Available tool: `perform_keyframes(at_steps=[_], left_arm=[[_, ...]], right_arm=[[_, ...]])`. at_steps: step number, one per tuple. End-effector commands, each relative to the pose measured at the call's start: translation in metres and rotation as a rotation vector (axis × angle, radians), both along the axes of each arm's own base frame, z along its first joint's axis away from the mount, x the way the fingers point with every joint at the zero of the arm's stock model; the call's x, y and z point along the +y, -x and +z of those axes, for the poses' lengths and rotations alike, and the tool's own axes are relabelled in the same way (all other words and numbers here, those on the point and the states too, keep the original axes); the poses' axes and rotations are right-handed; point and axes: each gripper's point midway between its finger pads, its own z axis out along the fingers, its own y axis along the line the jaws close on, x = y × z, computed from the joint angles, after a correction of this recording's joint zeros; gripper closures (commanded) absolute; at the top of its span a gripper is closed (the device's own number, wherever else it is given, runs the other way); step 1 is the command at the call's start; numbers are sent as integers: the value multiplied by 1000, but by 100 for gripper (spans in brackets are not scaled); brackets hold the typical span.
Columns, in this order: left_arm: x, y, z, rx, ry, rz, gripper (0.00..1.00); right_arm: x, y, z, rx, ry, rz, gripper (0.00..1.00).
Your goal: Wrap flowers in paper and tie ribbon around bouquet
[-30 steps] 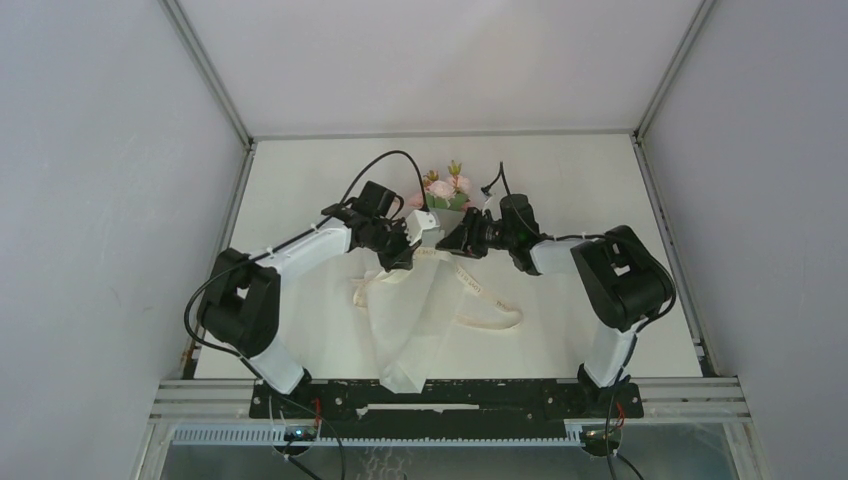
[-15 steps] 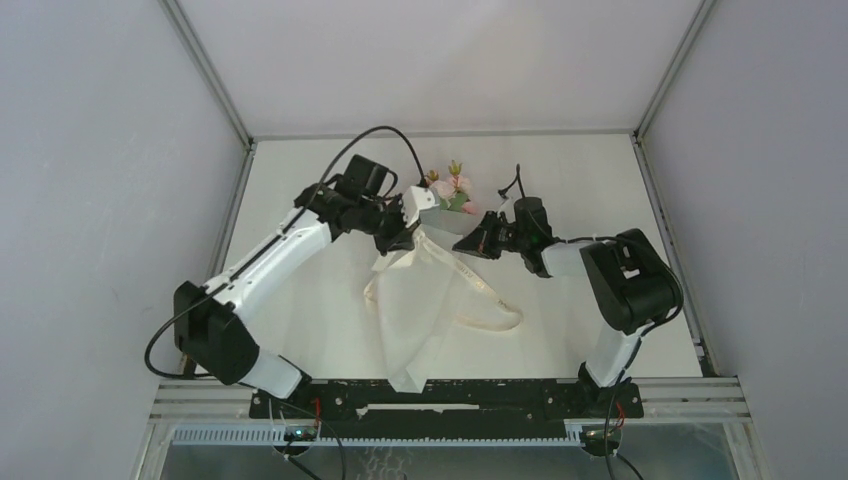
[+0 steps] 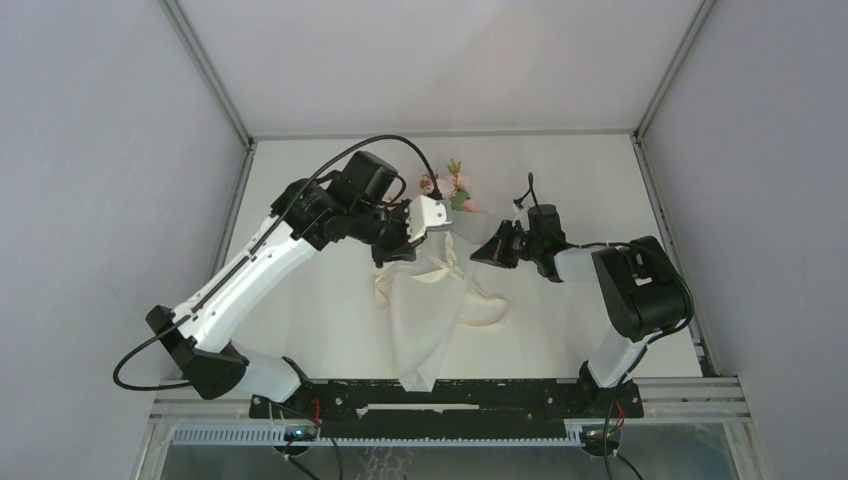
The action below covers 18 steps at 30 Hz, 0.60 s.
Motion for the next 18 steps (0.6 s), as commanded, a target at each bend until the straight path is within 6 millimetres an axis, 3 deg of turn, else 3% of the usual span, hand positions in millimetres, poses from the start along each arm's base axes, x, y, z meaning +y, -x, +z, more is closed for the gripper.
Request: perform_keyframes(at_steps=[1, 3, 5, 8, 11, 12, 15, 16, 18], left_arm=[[12, 20, 27, -35, 2, 11, 100], [19, 11, 36, -96, -4, 61, 100], [35, -17, 32, -189, -58, 185, 100], [57, -50, 5, -236, -147, 304, 100], [88, -67, -36, -258, -283, 362, 95], [96, -70, -46, -270, -326, 364, 86], [118, -71, -68, -297, -448, 366, 29], [120, -75, -67, -321, -455, 386, 21], [116, -77, -56, -350, -424, 396, 17]], right_arm=[[-7, -1, 5, -48, 25, -5, 100], [-11, 1, 0, -36, 43, -6, 100], [-14, 4, -2, -31, 50, -6, 100], [-16, 6, -5, -22, 61, -4, 100], [-17, 6, -3, -25, 59, -4, 100], [-16, 6, -2, -27, 53, 0, 100], [-12, 5, 0, -32, 36, 7, 100], [-12, 5, 0, -32, 36, 7, 100], [-11, 6, 0, -34, 37, 10, 100]])
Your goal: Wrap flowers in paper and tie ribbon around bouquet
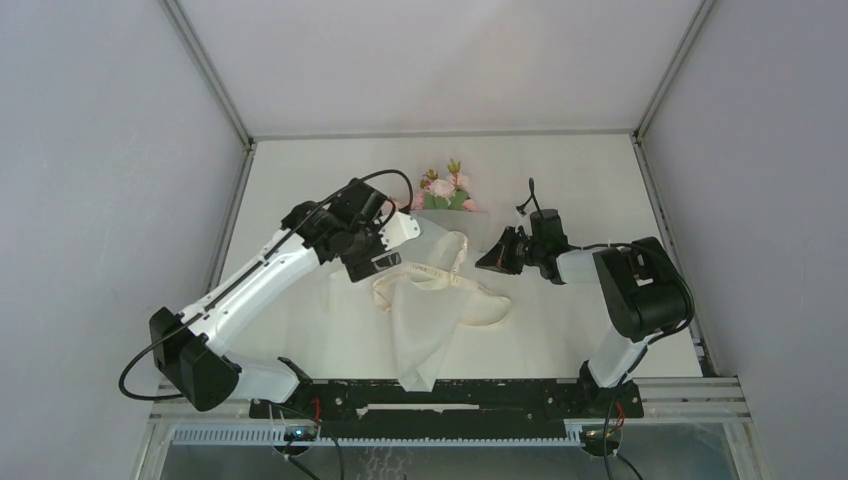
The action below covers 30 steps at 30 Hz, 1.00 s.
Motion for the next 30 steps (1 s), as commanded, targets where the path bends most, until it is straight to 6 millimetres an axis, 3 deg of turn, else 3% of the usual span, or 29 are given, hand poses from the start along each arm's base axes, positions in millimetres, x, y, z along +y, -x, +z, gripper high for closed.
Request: perform_keyframes(at_steps=[1, 4, 7, 10, 12, 19, 23, 27, 30], left_arm=[[-6, -18, 33, -175, 21, -12, 17], [-66, 19, 32, -59, 169, -226, 17], [-120, 45, 2, 27, 227, -423, 16], [-150, 31, -33, -8, 190, -467, 8], [-163, 15, -45, -38, 176, -454, 5], [-183, -17, -85, -66, 113, -437, 1], [-173, -27, -113, 0, 55, -401, 4], [-161, -20, -134, 66, -8, -406, 8], [-157, -24, -141, 64, -36, -377, 21]], right_arm=[[3, -7, 20, -86, -18, 16, 100], [6, -7, 19, -83, -25, 18, 100], [7, -8, 19, -79, -36, 17, 100], [8, -7, 19, -78, -37, 20, 100], [8, -6, 18, -77, -34, 23, 100], [8, -5, 17, -76, -32, 30, 100], [6, -5, 17, -77, -28, 27, 100], [1, -8, 16, -71, -17, 8, 100], [-1, -9, 16, -72, -10, -2, 100]])
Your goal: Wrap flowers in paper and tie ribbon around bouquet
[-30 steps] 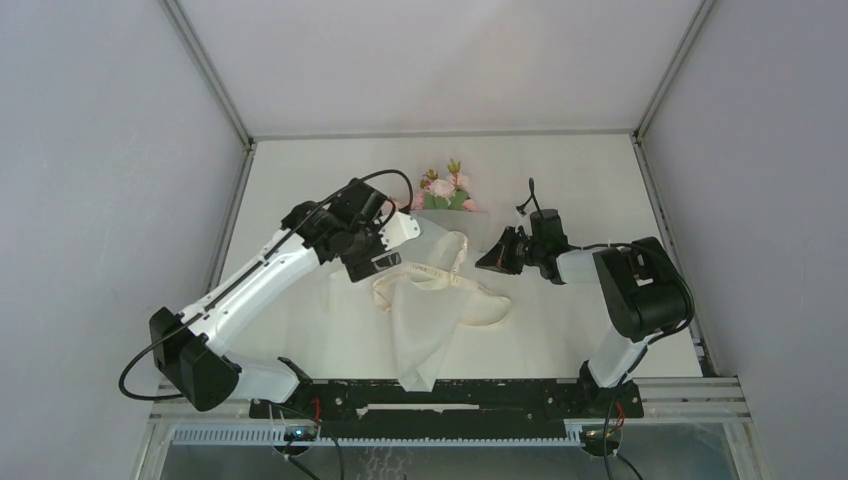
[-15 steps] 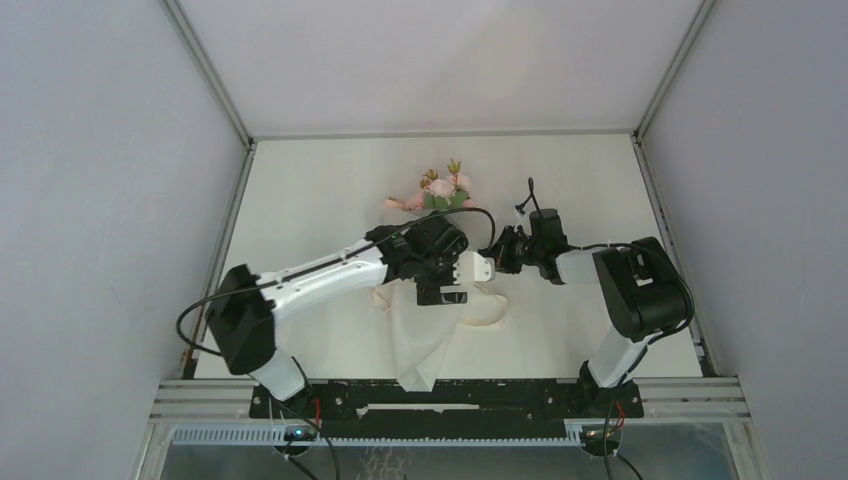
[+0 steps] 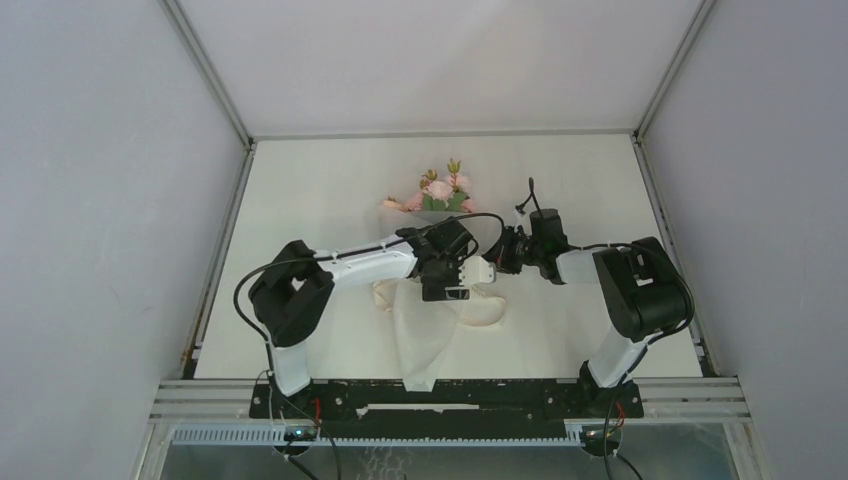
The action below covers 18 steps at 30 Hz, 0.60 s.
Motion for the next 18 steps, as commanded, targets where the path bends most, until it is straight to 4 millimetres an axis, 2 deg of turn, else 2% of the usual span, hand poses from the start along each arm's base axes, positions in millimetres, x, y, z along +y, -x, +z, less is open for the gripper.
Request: perform_keyframes(at_steps=[1, 5, 11, 15, 18], left_arm=[[-2, -12, 6, -35, -13, 24, 27], [0, -6, 6, -7, -9, 21, 56], [1, 7, 26, 10, 45, 0, 97], [7, 6, 38, -24, 49, 7, 100], [9, 7, 57, -47, 75, 29, 100]], right_arm=[[-5, -9, 12, -63, 7, -20, 100], [-7, -8, 9, -57, 13, -29, 100], [-15, -10, 2, -39, 26, -50, 100], [-17, -10, 3, -43, 25, -53, 100], [-17, -10, 3, -43, 29, -50, 100]])
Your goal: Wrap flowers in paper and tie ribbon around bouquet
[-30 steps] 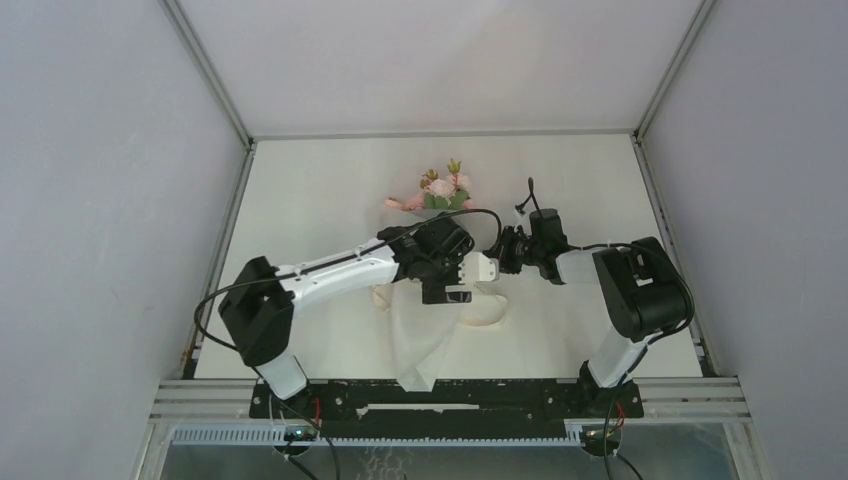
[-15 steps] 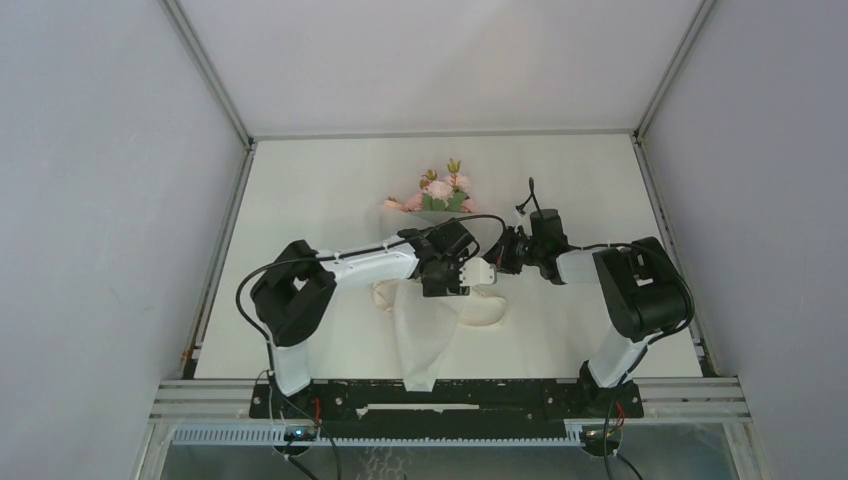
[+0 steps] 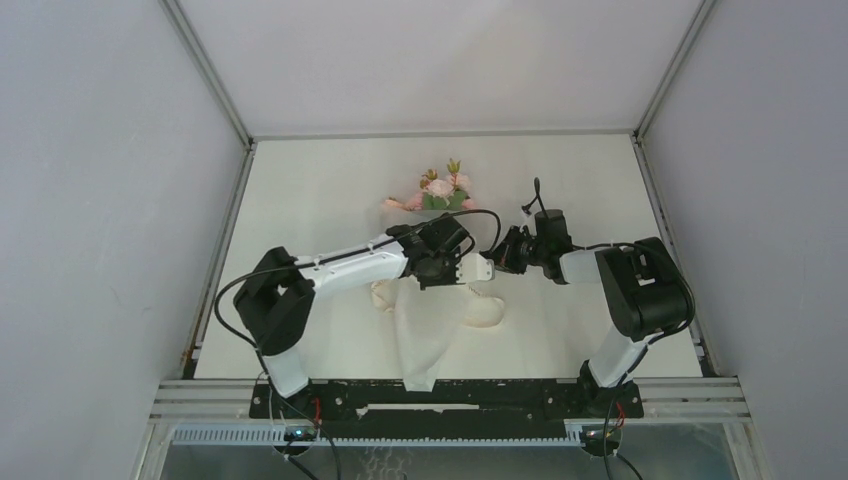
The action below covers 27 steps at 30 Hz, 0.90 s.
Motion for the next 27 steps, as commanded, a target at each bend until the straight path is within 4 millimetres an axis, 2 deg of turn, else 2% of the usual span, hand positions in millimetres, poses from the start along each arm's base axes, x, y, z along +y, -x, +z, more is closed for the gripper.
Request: perform_keyframes(at_steps=[1, 3, 9, 10, 11, 14, 18, 24, 27], left_arm=[[8, 0, 45, -69, 53, 36, 100], [10, 4, 66, -102, 66, 37, 100], [19, 42, 136, -161, 75, -32, 100], [18, 45, 153, -161, 98, -22, 100], [21, 49, 159, -149, 97, -3, 100], [25, 55, 198, -171, 150, 38, 100], [23, 72, 245, -175, 254, 26, 100], [21, 96, 276, -135, 357, -15, 100], [32, 102, 277, -133, 328, -7, 100]], right_arm=[[-3, -5, 8, -51, 10, -2, 100], [-3, -5, 7, -51, 8, -1, 100], [-4, -5, 3, -39, 4, -1, 100], [-4, -5, 2, -37, 7, -2, 100], [-5, -5, 0, -34, 11, -3, 100], [-7, -5, -4, -28, 17, -7, 100], [-9, -6, -6, -22, 22, -11, 100], [-10, -6, -14, -1, 32, -1, 100], [-10, -5, -15, 3, 34, -1, 100]])
